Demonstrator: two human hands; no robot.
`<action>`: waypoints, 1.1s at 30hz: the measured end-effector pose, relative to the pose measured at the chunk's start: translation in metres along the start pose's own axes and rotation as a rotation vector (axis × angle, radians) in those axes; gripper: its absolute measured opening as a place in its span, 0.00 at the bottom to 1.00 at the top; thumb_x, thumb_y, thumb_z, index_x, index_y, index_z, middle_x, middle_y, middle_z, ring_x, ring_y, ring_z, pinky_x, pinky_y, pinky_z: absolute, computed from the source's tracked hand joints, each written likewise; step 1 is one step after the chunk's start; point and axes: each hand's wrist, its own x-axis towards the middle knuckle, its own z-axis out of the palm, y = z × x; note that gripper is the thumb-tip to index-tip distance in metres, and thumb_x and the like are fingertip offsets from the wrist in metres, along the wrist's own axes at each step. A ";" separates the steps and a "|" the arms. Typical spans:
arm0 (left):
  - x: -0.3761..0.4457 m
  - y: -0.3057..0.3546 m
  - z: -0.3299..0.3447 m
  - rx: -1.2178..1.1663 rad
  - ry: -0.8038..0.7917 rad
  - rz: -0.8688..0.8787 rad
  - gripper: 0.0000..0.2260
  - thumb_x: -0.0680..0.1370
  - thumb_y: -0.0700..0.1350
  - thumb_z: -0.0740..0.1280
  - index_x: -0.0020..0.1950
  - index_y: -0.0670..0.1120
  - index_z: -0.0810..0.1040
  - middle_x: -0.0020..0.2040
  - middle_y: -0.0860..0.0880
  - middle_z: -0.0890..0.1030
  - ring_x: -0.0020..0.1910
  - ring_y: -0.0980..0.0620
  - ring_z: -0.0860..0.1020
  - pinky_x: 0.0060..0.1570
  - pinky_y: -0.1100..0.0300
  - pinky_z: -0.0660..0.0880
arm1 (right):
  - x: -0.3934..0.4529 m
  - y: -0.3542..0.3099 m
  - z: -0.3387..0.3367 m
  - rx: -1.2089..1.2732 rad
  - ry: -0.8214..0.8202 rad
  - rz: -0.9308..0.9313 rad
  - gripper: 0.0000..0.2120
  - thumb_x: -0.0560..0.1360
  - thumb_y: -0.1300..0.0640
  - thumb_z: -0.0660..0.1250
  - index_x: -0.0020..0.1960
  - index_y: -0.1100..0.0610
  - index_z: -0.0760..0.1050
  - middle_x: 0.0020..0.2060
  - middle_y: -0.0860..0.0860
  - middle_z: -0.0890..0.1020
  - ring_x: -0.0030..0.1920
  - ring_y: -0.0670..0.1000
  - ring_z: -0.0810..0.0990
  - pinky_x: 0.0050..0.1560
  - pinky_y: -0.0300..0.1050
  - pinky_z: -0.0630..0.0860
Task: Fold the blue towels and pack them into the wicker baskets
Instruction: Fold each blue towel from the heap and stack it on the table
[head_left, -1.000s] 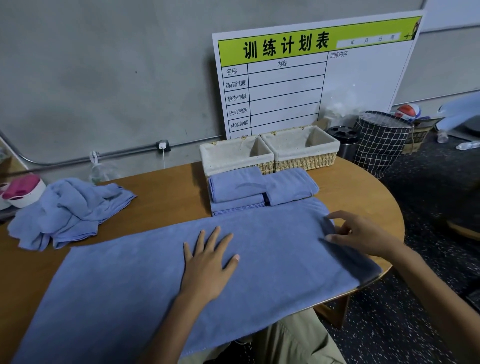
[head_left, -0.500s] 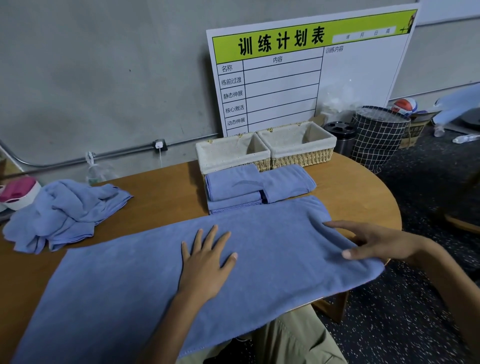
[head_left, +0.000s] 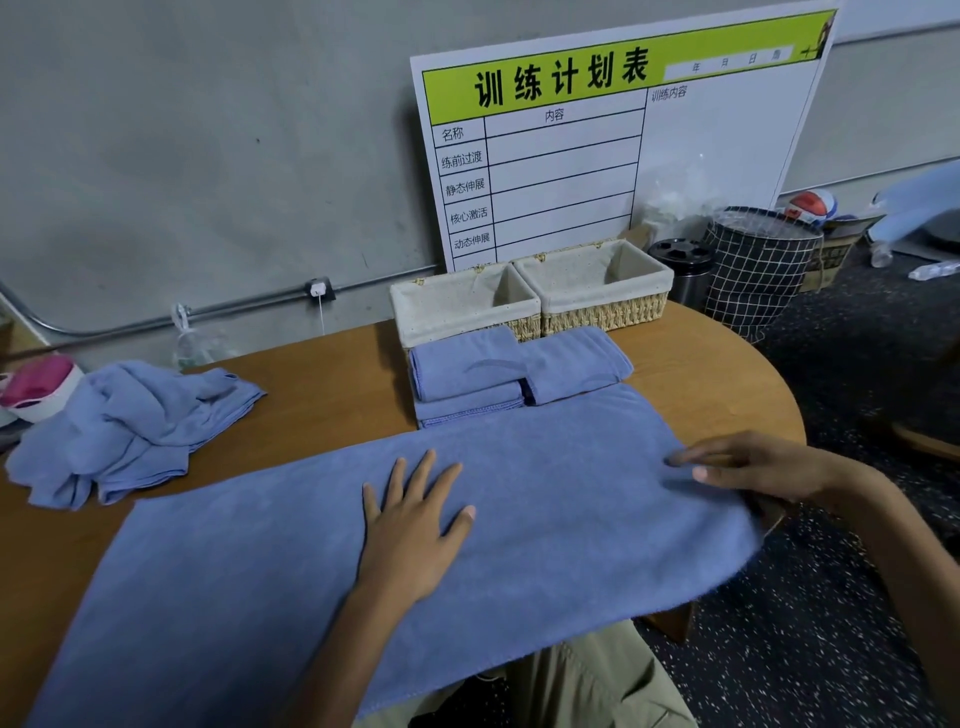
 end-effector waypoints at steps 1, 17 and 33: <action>0.000 0.000 0.000 -0.001 0.000 0.001 0.39 0.70 0.72 0.35 0.80 0.64 0.50 0.82 0.59 0.43 0.81 0.49 0.40 0.77 0.36 0.41 | 0.006 -0.002 0.000 -0.134 0.122 -0.018 0.27 0.67 0.28 0.68 0.54 0.46 0.84 0.49 0.46 0.86 0.43 0.47 0.84 0.40 0.39 0.77; 0.000 0.000 -0.002 0.001 -0.018 0.008 0.39 0.70 0.73 0.35 0.81 0.63 0.50 0.82 0.59 0.42 0.81 0.48 0.40 0.76 0.33 0.40 | 0.096 0.005 0.051 -0.701 0.752 -0.138 0.10 0.79 0.51 0.66 0.59 0.51 0.80 0.57 0.53 0.78 0.53 0.60 0.76 0.48 0.52 0.69; 0.046 -0.137 -0.045 0.018 0.333 -0.239 0.14 0.81 0.50 0.65 0.65 0.48 0.80 0.60 0.47 0.79 0.58 0.42 0.77 0.56 0.44 0.73 | 0.127 -0.025 0.033 -0.370 0.734 0.000 0.12 0.76 0.52 0.72 0.56 0.57 0.80 0.49 0.55 0.81 0.45 0.56 0.77 0.44 0.49 0.73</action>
